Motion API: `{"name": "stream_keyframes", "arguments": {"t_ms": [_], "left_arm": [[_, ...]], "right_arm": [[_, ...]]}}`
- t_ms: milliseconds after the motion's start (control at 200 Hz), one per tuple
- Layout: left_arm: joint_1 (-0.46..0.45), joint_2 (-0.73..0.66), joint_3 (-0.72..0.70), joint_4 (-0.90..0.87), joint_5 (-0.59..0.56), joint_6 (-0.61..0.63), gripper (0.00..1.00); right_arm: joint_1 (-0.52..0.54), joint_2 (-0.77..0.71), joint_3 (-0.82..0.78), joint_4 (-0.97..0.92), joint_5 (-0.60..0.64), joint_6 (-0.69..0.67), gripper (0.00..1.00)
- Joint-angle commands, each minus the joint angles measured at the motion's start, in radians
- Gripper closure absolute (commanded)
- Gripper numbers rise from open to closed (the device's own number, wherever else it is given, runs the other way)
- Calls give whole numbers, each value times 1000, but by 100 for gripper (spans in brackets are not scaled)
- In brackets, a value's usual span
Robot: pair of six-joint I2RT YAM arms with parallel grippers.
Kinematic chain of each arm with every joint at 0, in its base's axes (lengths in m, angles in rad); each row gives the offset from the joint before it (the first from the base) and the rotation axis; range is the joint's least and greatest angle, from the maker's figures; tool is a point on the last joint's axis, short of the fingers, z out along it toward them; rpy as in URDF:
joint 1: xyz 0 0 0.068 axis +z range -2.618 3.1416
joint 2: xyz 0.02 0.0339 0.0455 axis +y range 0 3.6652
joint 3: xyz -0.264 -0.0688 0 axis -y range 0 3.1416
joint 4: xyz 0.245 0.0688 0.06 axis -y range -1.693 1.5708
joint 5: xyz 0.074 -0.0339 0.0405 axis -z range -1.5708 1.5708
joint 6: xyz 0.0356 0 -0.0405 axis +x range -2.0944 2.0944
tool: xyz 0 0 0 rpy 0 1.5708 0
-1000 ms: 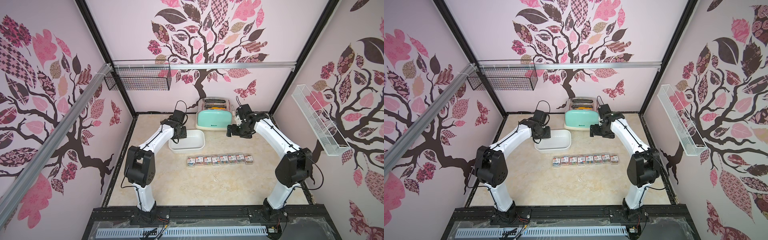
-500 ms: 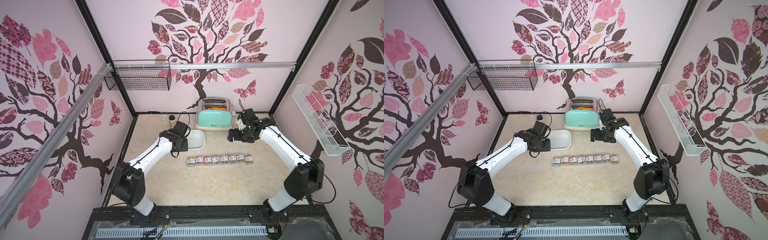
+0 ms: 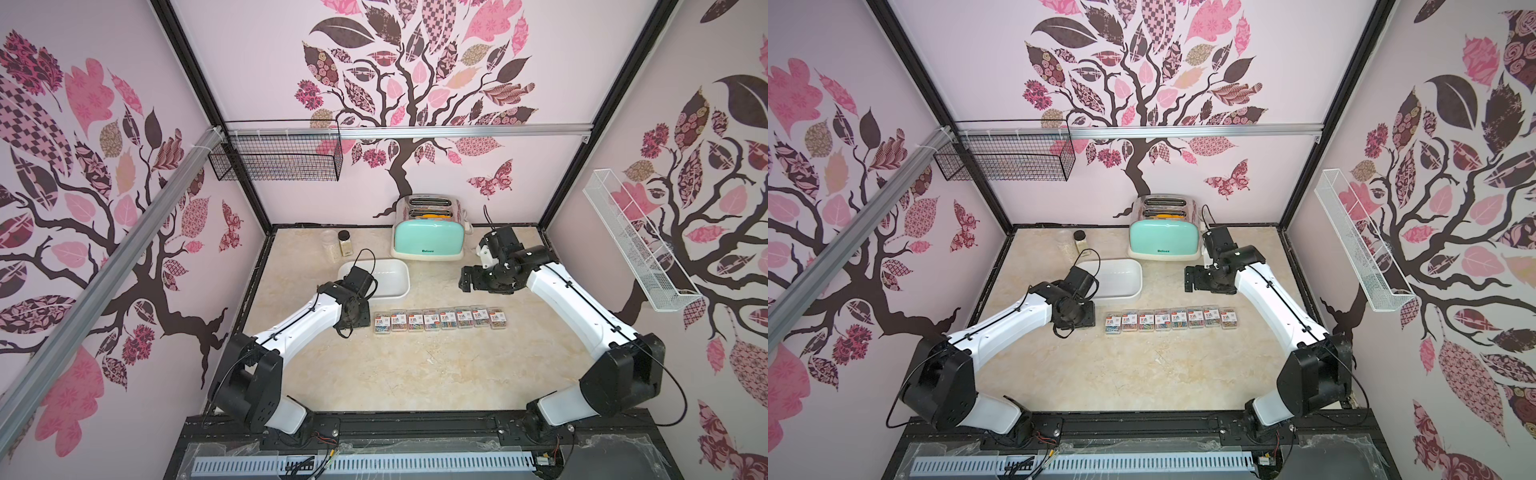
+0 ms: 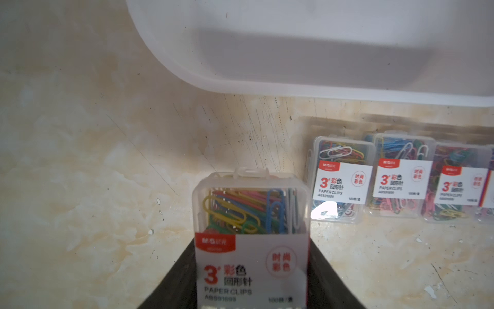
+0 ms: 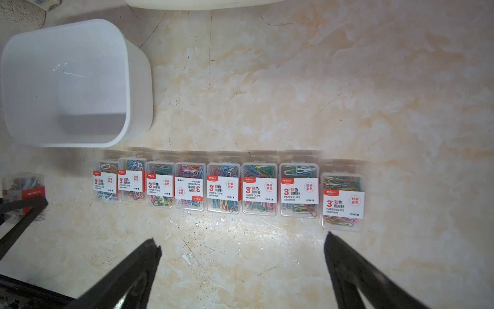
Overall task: Take the paper clips out of the storage box
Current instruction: Place the boxed paper clips at the center of the board.
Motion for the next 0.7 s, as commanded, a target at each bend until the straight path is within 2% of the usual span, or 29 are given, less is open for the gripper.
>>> {"name": "stream_keyframes", "arguments": {"t_ms": [0,330,695], "left_arm": [[0,49,-11,72,0,4,48],[-1,171,1,126,-25,64,46],[0,193,-41,174,-15,63,40]], "right_arm": [[11,-51,0,4,-1,12,1],[14,-67,-8,-2,9,16,1],[17,-75,-13,-4,9,22,1]]}}
